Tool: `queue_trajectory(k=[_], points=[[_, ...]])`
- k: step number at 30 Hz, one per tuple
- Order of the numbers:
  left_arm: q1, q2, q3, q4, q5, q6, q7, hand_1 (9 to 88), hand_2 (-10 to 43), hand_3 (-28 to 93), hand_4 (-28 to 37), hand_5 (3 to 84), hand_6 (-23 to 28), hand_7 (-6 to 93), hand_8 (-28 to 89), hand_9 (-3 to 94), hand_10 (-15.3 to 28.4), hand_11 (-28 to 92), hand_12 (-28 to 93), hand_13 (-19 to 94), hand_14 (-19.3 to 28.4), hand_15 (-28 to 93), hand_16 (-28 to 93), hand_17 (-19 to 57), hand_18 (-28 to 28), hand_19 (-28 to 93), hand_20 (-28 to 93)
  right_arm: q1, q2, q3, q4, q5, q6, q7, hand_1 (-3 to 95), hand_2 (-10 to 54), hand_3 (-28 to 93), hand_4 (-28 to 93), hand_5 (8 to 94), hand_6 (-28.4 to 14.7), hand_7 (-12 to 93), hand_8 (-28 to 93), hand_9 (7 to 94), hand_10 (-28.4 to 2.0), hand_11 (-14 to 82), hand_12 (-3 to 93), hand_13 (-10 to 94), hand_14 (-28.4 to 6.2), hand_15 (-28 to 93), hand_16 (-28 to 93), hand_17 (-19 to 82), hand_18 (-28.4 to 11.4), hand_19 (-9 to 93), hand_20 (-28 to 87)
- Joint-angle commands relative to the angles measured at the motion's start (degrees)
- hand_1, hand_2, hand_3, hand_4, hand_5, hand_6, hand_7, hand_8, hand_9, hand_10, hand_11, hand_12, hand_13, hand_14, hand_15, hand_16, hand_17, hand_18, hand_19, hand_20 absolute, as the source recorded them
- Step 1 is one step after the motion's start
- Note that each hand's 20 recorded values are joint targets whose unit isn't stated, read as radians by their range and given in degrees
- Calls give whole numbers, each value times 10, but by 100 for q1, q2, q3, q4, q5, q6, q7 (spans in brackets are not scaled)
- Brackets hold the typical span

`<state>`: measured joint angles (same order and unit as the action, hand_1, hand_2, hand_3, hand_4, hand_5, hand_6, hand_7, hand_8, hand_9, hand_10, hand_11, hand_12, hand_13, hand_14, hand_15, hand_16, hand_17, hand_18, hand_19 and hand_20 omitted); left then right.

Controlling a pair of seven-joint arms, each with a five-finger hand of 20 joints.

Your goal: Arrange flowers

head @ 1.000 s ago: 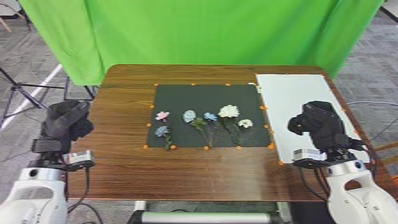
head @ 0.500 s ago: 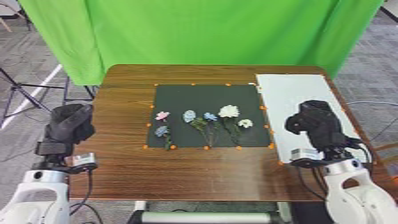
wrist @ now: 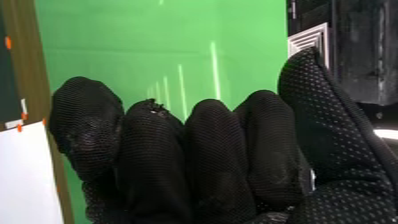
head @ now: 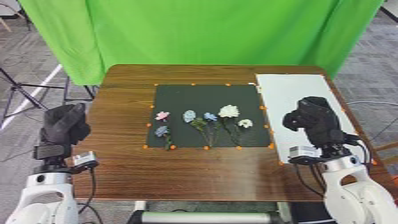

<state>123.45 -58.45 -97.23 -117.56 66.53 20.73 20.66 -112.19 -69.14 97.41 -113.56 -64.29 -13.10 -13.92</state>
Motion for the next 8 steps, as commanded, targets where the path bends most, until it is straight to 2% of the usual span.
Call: queue_trajectory(k=[1,3,4,5,6,8], points=[[-6,-38,-11,17,-103,-106,37,308,95,589,-199,720,-39,721,487,843,149,824,680,817,176,932,412,556,284,932,668,-57,-58,-54,8,-70,-130,-3,243,34,797,-103,833,107,828,783,937,-68,742,859,888,-153,932,896,609,-243,932,828],[-45,13,7,37,-248,-117,46,308,95,589,-200,719,-37,719,482,842,150,826,678,816,176,932,407,555,284,932,657,-22,-15,-50,-4,-92,-137,-68,244,34,797,-104,833,107,829,781,937,-68,742,858,888,-152,932,896,608,-243,932,827],[-67,45,35,55,-279,-120,46,308,95,589,-200,718,-37,719,480,841,149,827,677,816,175,932,404,553,284,932,652,-34,-14,-36,-4,-81,-136,-59,244,34,797,-104,832,107,829,780,937,-68,742,858,888,-152,932,896,608,-243,932,827],[-61,50,41,52,-260,-138,34,308,96,589,-201,718,-36,718,476,840,149,829,675,815,175,932,401,553,284,932,647,-60,-23,-19,-9,-79,-137,-33,244,33,797,-104,832,107,829,780,937,-68,741,858,887,-151,932,895,608,-242,932,827],[-57,26,31,44,-180,-176,6,310,96,587,-203,717,-35,718,471,840,149,830,673,814,174,932,393,551,284,932,637,-97,-41,3,-18,-78,-147,-7,244,33,797,-104,832,106,829,780,937,-68,741,858,887,-151,932,895,608,-243,932,827],[-9,-29,-5,9,-8,-163,-23,324,98,572,-207,716,-36,720,458,837,150,832,669,813,173,932,381,546,284,932,612,-150,-57,0,-18,-68,-152,18,244,33,796,-105,832,107,829,779,937,-68,742,858,887,-152,932,895,608,-243,932,827]])
